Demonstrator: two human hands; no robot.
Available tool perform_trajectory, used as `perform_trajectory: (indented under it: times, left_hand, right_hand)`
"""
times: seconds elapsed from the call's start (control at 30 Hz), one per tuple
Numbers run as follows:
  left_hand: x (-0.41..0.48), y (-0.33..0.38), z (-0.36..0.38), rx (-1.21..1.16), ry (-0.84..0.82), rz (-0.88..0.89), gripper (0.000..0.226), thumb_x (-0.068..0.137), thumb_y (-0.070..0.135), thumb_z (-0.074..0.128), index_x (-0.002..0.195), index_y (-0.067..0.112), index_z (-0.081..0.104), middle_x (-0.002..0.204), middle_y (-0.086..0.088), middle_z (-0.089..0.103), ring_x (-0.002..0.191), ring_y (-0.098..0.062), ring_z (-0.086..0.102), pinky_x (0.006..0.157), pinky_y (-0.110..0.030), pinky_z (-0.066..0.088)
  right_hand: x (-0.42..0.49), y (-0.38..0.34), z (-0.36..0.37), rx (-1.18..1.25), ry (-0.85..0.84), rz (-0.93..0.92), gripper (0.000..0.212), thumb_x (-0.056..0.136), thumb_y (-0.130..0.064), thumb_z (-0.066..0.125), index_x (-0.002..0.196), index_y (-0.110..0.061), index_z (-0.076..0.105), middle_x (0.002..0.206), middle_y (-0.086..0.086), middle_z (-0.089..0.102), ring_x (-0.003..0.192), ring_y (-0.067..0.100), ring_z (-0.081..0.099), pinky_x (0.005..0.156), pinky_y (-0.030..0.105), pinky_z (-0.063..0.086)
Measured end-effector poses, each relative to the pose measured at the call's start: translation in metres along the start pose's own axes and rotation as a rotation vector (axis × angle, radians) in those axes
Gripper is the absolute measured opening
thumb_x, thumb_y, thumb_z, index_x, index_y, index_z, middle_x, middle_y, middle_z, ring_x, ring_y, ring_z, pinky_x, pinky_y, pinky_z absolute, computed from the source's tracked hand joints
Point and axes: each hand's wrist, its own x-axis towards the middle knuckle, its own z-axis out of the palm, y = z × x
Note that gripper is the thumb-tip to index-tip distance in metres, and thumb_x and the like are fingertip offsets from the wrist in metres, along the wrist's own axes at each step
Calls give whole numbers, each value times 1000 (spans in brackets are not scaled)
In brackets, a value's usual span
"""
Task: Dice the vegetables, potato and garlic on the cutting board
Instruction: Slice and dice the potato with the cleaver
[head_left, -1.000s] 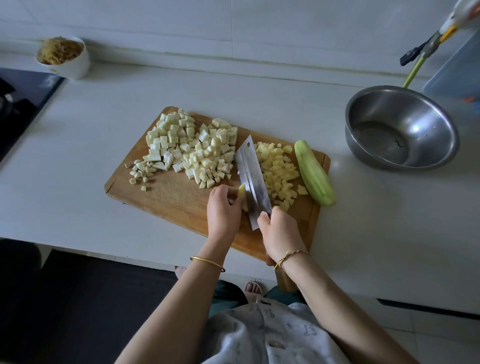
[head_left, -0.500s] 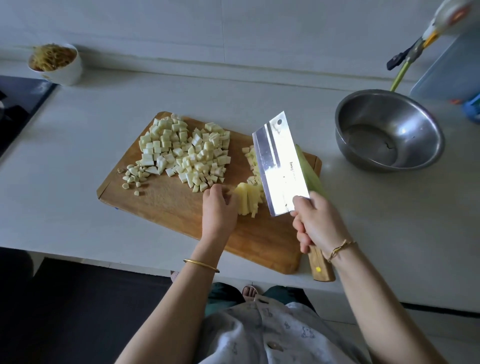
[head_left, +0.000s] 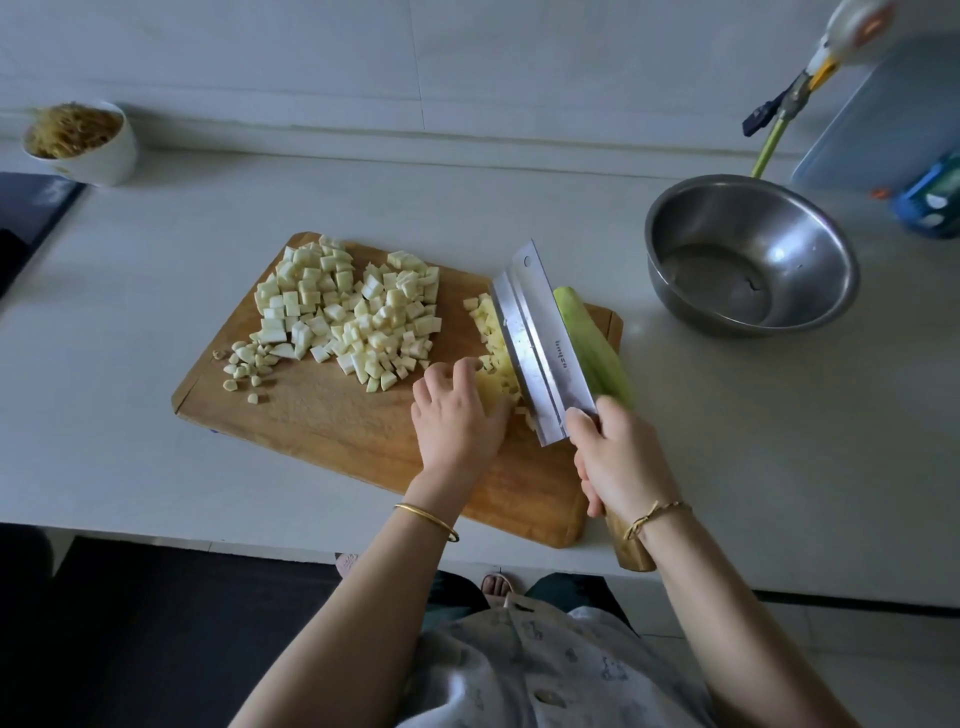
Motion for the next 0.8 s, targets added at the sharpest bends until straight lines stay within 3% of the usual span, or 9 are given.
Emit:
perform_trajectory:
  times: [0.2, 0.33, 0.43, 0.53, 0.7, 0.8]
  left_hand:
    - [7, 0, 0, 59, -40, 37, 53, 85, 38, 61, 131, 20, 43, 133, -10, 38, 120, -31, 33, 99, -37, 31]
    - [10, -5, -3, 18, -69, 61, 55, 85, 36, 65, 132, 19, 43, 133, -9, 40, 120, -31, 34, 99, -38, 32]
    - [10, -6, -3, -9, -75, 52, 55, 85, 33, 64, 133, 18, 42, 134, -8, 40, 120, -29, 33, 100, -36, 30]
    - [11, -3, -2, 3, -54, 37, 52, 83, 29, 62, 130, 16, 43, 131, -7, 41, 117, -29, 34, 97, -35, 30]
    - [13, -1, 2, 76, -32, 56, 49, 81, 33, 63, 121, 12, 44, 124, -6, 44, 113, -28, 37, 94, -38, 33]
    - [15, -5, 3, 87, -33, 90, 47, 80, 34, 65, 116, 11, 46, 120, -5, 46, 110, -28, 39, 92, -37, 35]
  right_hand:
    - [1, 8, 0, -45, 17, -30, 33, 96, -23, 44, 66, -14, 34, 56, 12, 47, 32, 19, 43, 36, 24, 38]
    - [0, 8, 2, -173, 64, -124, 35, 96, -25, 46, 65, -17, 32, 55, 9, 46, 42, 23, 47, 39, 33, 41]
    - [-6, 6, 6, -435, 153, -263, 35, 95, -26, 53, 68, -17, 32, 51, -6, 34, 45, 20, 40, 37, 25, 24]
    - [-16, 0, 15, -545, 211, -393, 45, 79, -16, 74, 68, -17, 31, 47, -12, 21, 36, 16, 23, 36, 13, 4]
    - [-19, -1, 23, -615, 215, -422, 40, 73, -20, 78, 66, -16, 39, 48, -8, 27, 34, 15, 21, 37, 12, 2]
    - [-18, -2, 25, -614, 212, -416, 49, 72, -21, 79, 69, -19, 30, 47, -8, 26, 34, 15, 21, 38, 13, 0]
